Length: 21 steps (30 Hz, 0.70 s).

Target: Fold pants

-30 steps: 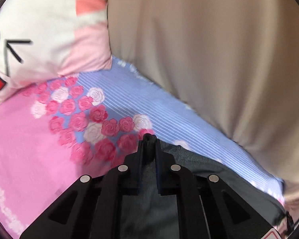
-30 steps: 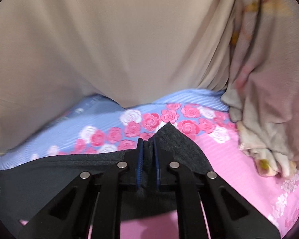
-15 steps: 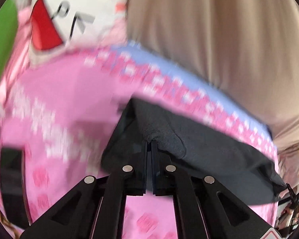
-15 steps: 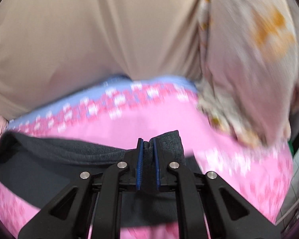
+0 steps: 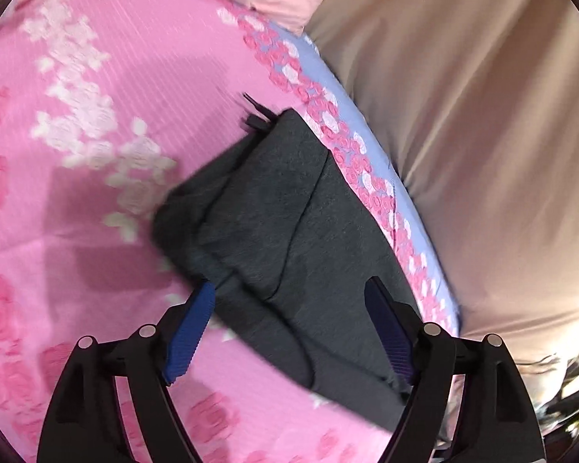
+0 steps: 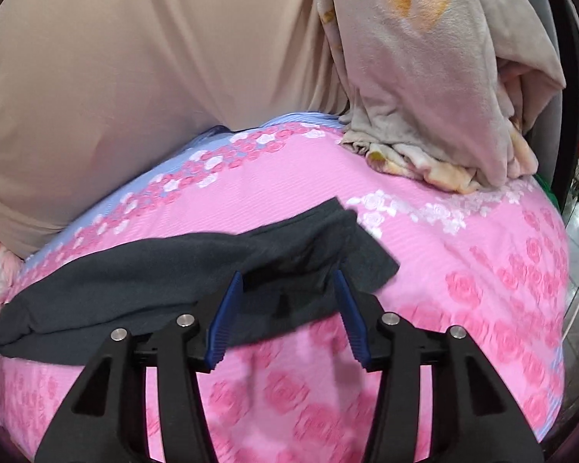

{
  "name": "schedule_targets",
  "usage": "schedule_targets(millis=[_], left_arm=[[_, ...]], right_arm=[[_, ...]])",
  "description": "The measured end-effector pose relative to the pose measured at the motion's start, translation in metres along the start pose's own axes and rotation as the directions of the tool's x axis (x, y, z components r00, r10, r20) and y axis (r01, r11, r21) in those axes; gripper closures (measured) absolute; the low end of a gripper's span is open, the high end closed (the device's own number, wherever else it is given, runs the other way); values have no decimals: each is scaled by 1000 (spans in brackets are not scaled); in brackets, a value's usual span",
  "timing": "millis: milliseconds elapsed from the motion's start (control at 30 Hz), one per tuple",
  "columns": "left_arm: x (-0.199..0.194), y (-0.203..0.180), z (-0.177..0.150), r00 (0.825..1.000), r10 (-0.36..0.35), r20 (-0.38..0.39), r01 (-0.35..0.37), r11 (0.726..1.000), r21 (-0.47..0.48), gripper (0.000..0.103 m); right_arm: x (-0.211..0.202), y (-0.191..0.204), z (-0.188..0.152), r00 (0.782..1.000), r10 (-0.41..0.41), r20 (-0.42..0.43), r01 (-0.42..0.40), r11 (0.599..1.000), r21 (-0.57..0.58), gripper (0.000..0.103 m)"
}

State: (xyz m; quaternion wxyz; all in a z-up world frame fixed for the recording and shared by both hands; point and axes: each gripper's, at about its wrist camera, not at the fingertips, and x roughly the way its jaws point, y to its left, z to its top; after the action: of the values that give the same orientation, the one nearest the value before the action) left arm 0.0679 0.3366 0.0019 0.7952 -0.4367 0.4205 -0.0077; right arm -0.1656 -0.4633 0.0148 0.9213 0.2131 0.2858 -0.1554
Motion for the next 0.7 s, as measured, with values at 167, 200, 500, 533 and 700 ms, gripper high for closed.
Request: schedule_targets(millis=[167, 200, 500, 533, 700], left_arm=[[31, -8, 16, 996, -44, -80, 42, 999, -26, 59], [36, -10, 18, 994, -35, -103, 33, 999, -22, 94], [-22, 4, 18, 997, -13, -79, 15, 999, 32, 97], [-13, 9, 19, 995, 21, -100, -18, 999, 31, 97], [15, 20, 16, 989, 53, -136, -53, 999, 1, 97]], right_arm=[[-6, 8, -21, 1000, 11, -3, -11, 1000, 15, 51], [-6, 9, -24, 1000, 11, -4, -11, 1000, 17, 51], [-12, 1, -27, 1000, 13, -6, -13, 999, 41, 41], [-6, -4, -26, 1000, 6, -24, -4, 998, 61, 41], [3, -9, -10, 998, 57, -31, -52, 987, 149, 41]])
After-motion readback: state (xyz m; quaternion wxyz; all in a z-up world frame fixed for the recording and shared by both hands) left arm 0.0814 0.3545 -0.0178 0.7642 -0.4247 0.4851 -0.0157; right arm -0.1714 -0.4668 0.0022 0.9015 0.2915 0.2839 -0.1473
